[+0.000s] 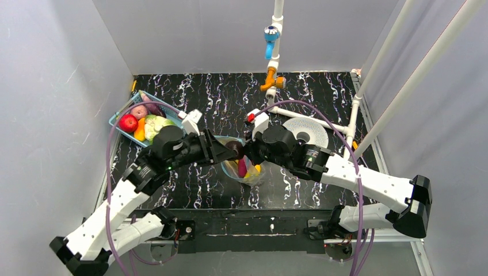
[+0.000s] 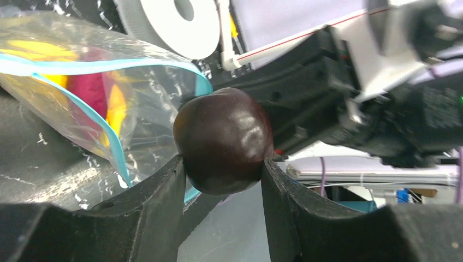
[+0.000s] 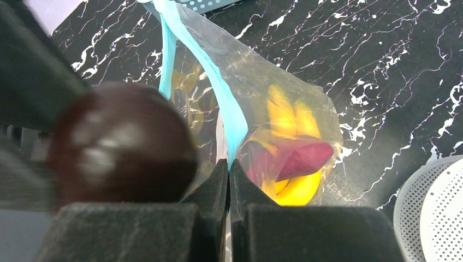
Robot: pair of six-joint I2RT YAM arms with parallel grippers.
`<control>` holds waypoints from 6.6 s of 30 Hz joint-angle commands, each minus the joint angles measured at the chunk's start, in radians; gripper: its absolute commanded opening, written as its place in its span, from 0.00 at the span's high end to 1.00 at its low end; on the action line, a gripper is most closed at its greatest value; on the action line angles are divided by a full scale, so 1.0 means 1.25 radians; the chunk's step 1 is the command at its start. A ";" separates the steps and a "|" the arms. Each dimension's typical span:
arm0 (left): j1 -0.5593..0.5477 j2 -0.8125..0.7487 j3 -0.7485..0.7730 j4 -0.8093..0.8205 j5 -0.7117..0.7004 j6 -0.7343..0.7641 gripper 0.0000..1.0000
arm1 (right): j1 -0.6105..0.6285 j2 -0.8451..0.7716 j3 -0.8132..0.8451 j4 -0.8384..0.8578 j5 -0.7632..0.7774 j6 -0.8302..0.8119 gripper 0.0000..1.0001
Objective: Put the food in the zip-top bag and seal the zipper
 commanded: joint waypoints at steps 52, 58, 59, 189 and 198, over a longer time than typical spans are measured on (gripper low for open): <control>-0.012 -0.028 0.074 -0.449 -0.797 0.270 0.02 | 0.005 0.013 0.013 0.045 0.029 -0.018 0.99; 0.322 0.038 0.058 -0.335 -0.521 0.385 0.02 | 0.005 0.000 0.010 0.044 0.026 -0.018 0.99; 0.385 0.058 0.069 -0.321 -0.473 0.400 0.02 | 0.005 -0.002 0.010 0.043 0.027 -0.018 0.99; 0.107 -0.018 0.028 -0.186 0.053 0.220 0.17 | 0.049 0.003 -0.020 0.086 0.079 -0.059 0.98; 0.107 -0.067 0.083 -0.305 -0.188 0.235 0.17 | 0.050 0.005 -0.021 0.087 0.081 -0.060 0.98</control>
